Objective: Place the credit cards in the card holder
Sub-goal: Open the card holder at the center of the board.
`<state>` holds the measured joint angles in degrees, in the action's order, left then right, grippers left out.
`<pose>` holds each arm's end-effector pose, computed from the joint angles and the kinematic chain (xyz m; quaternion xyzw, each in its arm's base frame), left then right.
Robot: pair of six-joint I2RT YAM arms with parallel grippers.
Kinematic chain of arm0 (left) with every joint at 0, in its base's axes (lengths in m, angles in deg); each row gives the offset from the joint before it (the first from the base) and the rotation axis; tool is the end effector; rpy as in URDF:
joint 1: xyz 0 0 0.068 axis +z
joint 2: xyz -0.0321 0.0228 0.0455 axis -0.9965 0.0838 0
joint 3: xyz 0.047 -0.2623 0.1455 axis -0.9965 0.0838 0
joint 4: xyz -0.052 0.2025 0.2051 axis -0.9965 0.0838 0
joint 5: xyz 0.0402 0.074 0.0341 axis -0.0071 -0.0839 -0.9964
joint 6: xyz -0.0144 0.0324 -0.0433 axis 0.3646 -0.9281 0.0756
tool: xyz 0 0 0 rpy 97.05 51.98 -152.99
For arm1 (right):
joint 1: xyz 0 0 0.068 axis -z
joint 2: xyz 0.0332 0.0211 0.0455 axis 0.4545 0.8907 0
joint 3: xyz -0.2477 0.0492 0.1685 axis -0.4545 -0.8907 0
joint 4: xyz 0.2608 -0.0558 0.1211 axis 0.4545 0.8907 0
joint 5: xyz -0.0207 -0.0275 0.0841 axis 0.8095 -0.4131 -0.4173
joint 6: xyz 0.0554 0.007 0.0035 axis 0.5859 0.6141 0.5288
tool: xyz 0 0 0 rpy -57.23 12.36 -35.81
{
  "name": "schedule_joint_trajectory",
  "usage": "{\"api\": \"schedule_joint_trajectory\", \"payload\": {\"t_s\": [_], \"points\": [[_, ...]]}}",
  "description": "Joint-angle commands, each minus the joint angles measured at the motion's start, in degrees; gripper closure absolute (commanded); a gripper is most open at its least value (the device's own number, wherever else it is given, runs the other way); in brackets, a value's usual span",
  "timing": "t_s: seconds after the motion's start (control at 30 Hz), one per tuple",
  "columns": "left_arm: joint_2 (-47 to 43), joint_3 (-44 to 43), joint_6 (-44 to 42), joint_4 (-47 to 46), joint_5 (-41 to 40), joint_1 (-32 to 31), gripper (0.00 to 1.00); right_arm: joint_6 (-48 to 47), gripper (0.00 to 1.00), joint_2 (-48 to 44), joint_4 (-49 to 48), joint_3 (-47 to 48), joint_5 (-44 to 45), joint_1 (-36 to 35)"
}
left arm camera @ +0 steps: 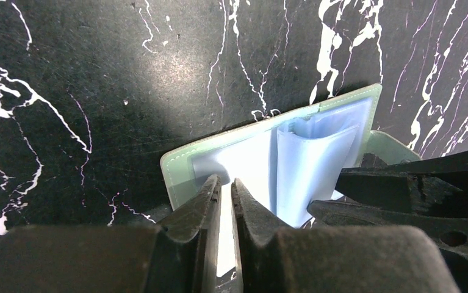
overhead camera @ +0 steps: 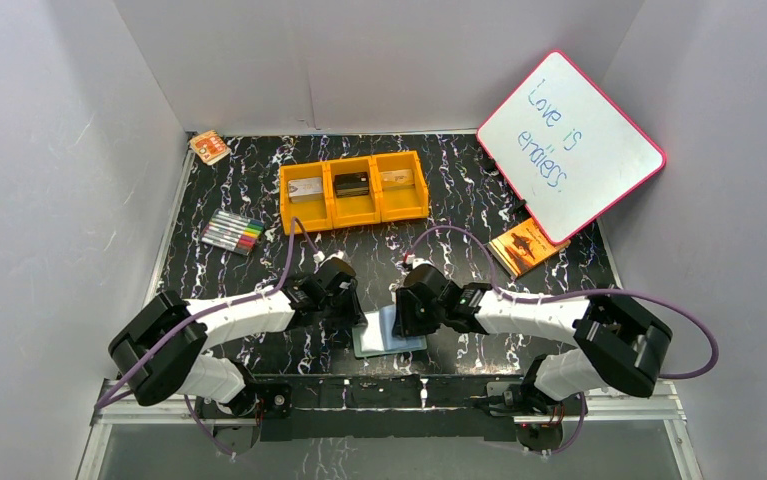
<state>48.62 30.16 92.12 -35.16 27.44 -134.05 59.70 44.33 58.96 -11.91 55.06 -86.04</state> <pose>0.1792 -0.2063 0.1648 -0.0580 0.9331 -0.2882 0.2070 0.1447 0.2401 0.1709 -0.1138 0.9323 0.2670 0.2157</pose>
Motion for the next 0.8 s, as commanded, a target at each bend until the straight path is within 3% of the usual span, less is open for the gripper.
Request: {"api": "schedule_joint_trajectory", "payload": {"t_s": [0.0, 0.5, 0.77], "points": [[-1.3, -2.1, -1.3, 2.5, -1.3, -0.2, 0.89, 0.4, 0.57, -2.6, -3.3, -0.2, -2.1, -0.4], [0.8, -1.7, -1.4, 1.5, -1.3, -0.2, 0.90, 2.1, 0.50, -6.1, -10.9, -2.9, -7.0, -0.3], [0.5, -1.7, -1.2, 1.1, -1.3, -0.2, 0.90, 2.9, 0.58, -6.3, -16.1, -4.1, -9.5, -0.3]]}}
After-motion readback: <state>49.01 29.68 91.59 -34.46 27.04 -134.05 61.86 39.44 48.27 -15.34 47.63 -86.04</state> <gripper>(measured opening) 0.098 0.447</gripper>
